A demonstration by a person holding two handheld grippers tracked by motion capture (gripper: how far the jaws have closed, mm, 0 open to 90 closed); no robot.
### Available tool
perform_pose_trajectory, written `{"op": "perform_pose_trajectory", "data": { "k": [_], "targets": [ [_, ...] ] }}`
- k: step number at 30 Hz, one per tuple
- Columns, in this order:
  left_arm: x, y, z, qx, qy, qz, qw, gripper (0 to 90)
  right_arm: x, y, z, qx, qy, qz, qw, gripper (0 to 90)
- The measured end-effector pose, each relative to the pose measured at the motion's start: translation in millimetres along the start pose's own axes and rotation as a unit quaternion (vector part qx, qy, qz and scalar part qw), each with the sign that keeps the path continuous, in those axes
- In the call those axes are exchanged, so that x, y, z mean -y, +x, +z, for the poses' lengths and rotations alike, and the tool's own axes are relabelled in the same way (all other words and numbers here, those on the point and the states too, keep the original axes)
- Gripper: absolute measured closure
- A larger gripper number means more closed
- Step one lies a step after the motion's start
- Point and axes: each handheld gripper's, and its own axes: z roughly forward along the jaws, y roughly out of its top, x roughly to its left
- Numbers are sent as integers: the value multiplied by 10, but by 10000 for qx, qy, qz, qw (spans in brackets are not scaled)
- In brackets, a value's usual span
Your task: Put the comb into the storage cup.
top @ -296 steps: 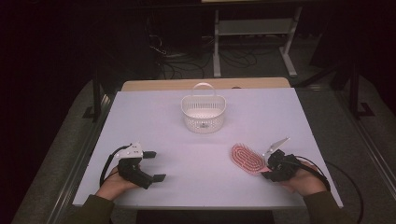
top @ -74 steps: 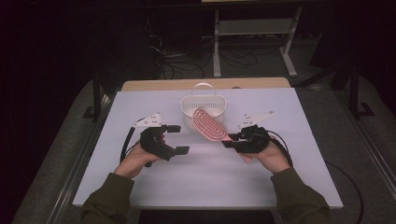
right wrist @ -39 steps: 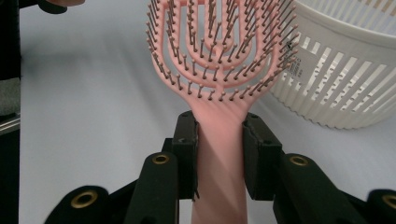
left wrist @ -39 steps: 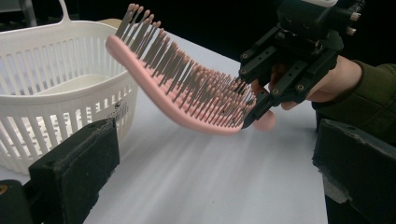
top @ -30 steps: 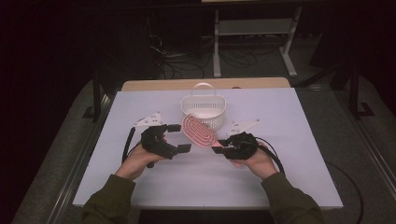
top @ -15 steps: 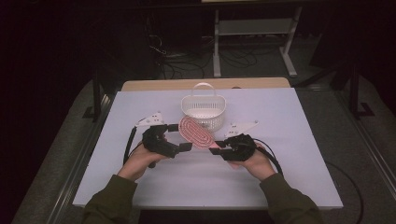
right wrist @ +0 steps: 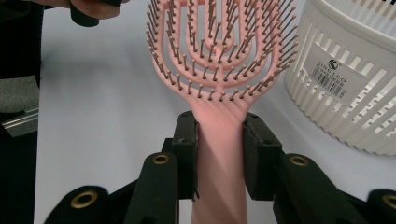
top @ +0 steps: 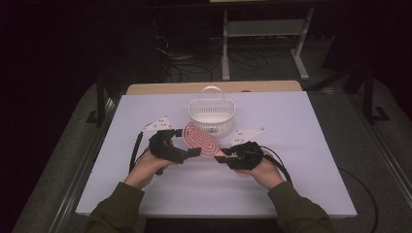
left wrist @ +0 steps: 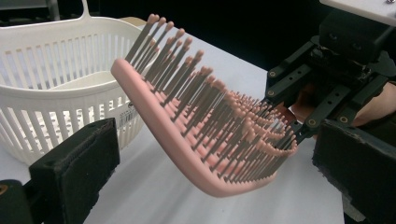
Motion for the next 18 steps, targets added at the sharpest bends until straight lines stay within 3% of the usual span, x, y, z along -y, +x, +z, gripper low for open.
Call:
{"op": "perform_pose_trajectory", "data": {
  "k": [18],
  "targets": [
    [7,-12,25,-103,70,-46,9999,9,6,71,66,1,45,-97,9999,687]
  ]
}}
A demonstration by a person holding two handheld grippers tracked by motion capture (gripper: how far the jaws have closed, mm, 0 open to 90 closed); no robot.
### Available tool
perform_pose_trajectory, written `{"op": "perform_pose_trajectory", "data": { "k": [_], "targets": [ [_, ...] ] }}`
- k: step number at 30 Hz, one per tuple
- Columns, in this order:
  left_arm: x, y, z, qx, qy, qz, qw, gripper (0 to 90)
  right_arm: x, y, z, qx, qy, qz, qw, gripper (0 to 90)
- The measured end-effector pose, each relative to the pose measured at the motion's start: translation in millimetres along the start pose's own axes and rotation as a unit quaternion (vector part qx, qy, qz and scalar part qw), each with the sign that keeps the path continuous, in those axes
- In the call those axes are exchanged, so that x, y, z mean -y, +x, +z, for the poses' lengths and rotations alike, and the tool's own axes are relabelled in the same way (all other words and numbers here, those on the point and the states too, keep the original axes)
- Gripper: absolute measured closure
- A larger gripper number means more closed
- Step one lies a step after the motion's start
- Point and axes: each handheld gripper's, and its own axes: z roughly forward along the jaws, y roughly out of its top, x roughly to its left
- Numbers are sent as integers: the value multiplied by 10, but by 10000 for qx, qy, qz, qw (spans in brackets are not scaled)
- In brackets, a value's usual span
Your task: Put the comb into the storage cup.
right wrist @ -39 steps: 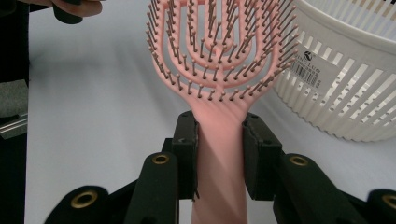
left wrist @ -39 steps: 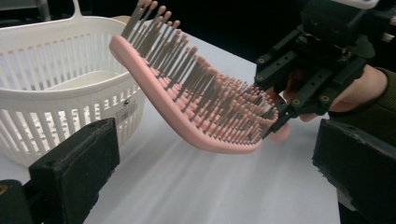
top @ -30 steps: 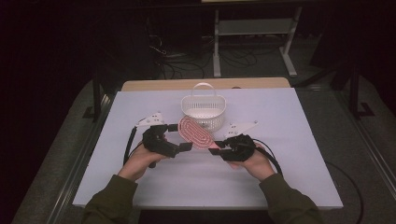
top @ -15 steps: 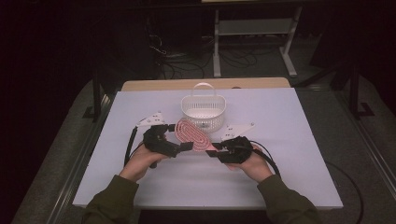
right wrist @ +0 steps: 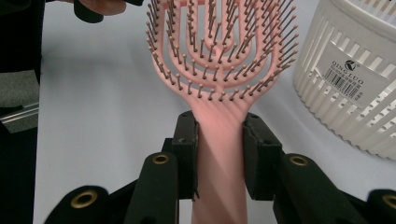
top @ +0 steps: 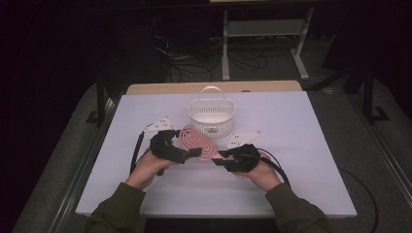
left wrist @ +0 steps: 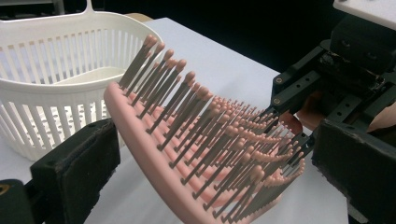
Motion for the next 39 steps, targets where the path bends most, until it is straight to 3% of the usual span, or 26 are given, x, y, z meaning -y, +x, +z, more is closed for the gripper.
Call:
{"op": "perform_pose_trajectory", "data": {
  "k": [16,26,39],
  "targets": [
    [-3,25,-43,-177,-75,-143,9997,150,18,29,24,77,29,-105,9999,687],
    [2,62,-60,-102,-154,-432,9989,263,19,45,27,146,19,-156,9998,687],
    [12,92,-44,67,-33,-678,9977,379,23,57,32,233,48,-260,9994,687]
  ]
}}
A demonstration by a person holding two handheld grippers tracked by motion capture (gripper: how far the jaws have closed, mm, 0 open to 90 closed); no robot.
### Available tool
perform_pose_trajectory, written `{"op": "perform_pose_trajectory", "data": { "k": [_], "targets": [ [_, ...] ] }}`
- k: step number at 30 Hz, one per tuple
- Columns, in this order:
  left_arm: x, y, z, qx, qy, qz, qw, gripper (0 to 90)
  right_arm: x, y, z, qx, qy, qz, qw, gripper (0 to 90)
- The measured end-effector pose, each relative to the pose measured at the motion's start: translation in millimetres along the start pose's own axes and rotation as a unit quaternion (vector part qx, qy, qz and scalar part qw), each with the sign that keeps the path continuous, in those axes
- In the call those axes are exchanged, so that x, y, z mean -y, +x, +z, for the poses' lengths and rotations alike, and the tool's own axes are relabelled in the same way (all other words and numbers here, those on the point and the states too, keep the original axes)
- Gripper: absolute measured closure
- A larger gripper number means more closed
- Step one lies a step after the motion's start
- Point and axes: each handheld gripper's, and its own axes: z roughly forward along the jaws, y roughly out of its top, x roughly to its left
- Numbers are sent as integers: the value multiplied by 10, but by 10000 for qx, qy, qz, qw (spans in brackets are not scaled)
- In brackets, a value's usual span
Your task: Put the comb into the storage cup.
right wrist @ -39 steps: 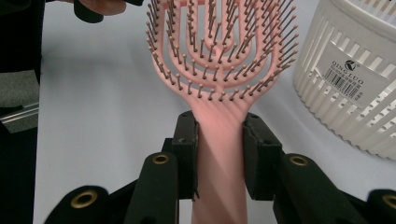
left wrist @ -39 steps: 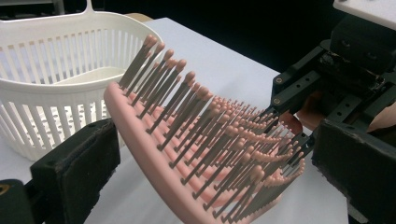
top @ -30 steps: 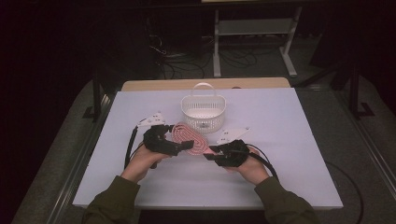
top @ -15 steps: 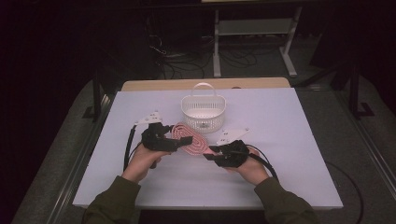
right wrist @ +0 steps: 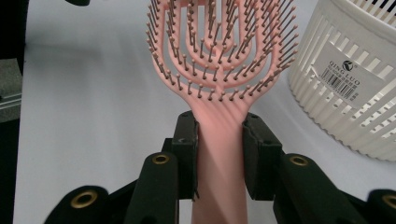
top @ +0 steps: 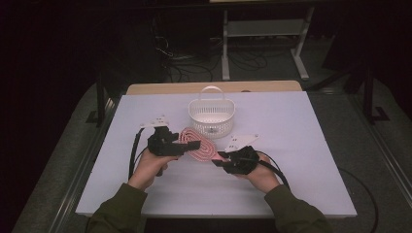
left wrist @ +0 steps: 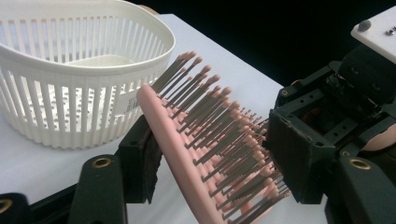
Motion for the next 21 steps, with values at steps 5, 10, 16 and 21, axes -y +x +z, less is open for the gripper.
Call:
{"op": "perform_pose_trajectory", "data": {
  "k": [5,10,16,21],
  "targets": [
    [1,17,1,21,54,-110,9999,407,1,10,4,43,30,-68,10000,687],
    [1,25,-1,46,65,-196,9998,426,2,17,13,67,36,-113,9999,687],
    [1,31,-1,63,130,-220,9997,448,7,28,25,111,84,-201,9997,686],
    [1,27,3,124,165,-235,9995,473,6,44,34,154,106,-282,9994,687]
  ]
}}
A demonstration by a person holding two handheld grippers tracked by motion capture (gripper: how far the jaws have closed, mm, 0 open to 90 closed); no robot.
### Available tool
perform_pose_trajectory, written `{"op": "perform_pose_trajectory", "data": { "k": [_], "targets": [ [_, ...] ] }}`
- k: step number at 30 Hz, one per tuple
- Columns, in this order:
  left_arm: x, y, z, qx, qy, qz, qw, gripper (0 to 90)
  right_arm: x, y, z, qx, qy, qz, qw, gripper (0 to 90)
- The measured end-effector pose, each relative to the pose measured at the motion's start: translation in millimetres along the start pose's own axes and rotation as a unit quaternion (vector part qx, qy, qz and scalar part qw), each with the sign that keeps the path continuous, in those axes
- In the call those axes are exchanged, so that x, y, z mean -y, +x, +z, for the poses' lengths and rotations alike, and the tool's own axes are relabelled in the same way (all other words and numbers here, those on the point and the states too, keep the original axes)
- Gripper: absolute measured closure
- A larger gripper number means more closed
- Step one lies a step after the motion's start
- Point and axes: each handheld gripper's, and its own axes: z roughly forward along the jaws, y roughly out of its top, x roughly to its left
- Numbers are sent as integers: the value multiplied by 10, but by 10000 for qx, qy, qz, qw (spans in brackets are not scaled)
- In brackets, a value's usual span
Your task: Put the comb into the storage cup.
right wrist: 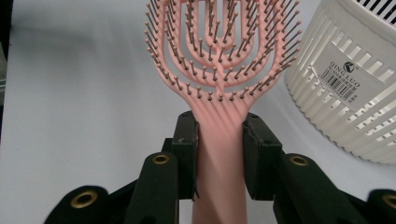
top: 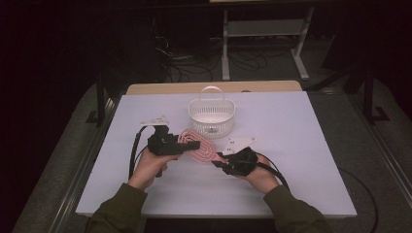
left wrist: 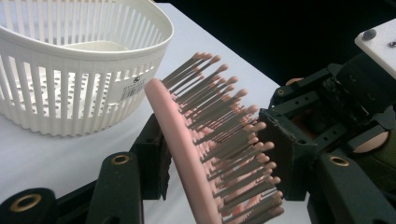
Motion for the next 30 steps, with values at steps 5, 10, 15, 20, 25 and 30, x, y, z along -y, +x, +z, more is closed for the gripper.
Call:
{"op": "perform_pose_trajectory", "data": {
  "k": [5,10,15,20,25,30],
  "targets": [
    [0,-5,-6,61,3,-56,10000,538,0,1,9,97,25,-6,9999,687],
    [-2,-10,-5,74,6,-63,10000,550,1,-4,3,90,23,-8,10000,688],
    [-5,-12,-7,102,17,-76,9999,567,2,0,9,96,45,-22,9999,688],
    [-8,-18,-9,133,24,-73,9999,589,5,5,18,105,74,-48,9999,689],
    [-11,-31,-6,164,-1,-68,9998,602,6,6,23,77,74,-40,9999,690],
    [-13,-45,7,282,4,-65,9996,624,15,3,27,94,99,-41,9999,691]
  ]
}}
